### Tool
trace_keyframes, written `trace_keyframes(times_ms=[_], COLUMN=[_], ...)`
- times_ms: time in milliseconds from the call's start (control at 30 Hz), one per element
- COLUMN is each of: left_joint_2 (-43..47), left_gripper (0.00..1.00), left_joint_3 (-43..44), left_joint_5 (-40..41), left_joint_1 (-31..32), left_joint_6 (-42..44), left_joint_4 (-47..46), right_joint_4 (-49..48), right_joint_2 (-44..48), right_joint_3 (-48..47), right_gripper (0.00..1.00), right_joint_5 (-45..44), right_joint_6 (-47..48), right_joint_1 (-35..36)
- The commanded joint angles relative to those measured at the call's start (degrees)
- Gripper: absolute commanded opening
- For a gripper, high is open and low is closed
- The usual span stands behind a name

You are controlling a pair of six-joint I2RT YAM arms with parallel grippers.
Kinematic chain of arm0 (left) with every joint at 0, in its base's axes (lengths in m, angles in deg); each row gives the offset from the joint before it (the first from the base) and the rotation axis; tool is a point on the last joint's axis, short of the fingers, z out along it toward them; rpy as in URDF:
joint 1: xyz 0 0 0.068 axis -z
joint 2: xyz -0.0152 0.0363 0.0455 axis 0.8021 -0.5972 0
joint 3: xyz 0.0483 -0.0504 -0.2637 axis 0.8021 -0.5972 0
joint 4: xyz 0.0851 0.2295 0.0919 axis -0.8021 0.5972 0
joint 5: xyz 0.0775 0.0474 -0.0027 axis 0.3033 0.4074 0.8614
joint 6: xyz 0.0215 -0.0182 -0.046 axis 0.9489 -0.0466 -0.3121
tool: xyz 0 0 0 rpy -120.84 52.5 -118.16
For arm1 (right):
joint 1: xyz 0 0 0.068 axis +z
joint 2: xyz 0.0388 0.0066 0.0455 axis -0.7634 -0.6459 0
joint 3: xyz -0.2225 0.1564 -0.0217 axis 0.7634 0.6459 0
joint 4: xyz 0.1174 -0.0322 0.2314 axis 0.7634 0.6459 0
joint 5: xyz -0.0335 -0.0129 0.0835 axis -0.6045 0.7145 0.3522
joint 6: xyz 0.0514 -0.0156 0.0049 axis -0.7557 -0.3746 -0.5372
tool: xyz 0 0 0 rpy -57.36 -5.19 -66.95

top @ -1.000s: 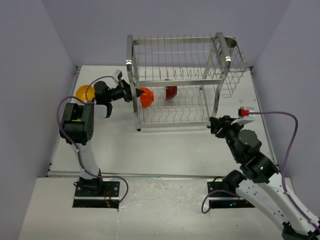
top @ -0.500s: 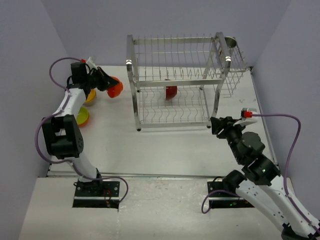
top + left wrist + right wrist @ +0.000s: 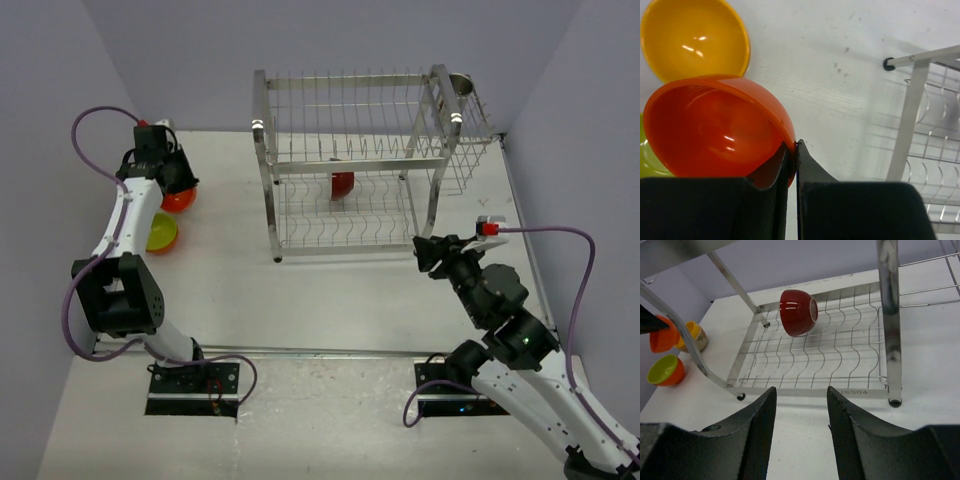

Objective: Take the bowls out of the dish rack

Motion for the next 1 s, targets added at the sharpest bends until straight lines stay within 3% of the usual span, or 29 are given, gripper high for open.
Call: trace_keyframes(times_ms=[0, 167, 367, 667, 967], left_joint_2=[1.8, 4.2, 0.6, 0.0, 1.2], left_gripper=[0.00, 0.00, 0.00, 0.00, 0.00], left_joint_3=[2.2, -0.7, 1.7, 0.4, -3.4], left_joint_5=[8.3, 14.5, 9.0, 20.9, 23.3], left_joint_1=[-0.1, -0.1, 0.8, 2.1, 1.9], left_joint_6=[3.1, 4.1, 3.6, 4.0, 3.1], left_joint_4=[2.1, 1.9, 2.1, 3.0, 4.6], right_joint_4=[-1.9, -1.7, -2.2, -1.6, -2.3], right_joint_2=[-0.4, 0.1, -0.4, -0.1, 0.9], right_joint_3=[-0.1, -0.2, -0.1, -0.1, 0.2], right_gripper=[0.46, 0.46, 0.46, 0.46, 0.46], right_joint_5=[1.9, 2.3, 2.5, 1.6, 3.3], right_joint_6=[0.7, 0.7, 0.9, 0.8, 0.8], right_joint_1=[0.4, 0.8, 1.0, 1.1, 1.2])
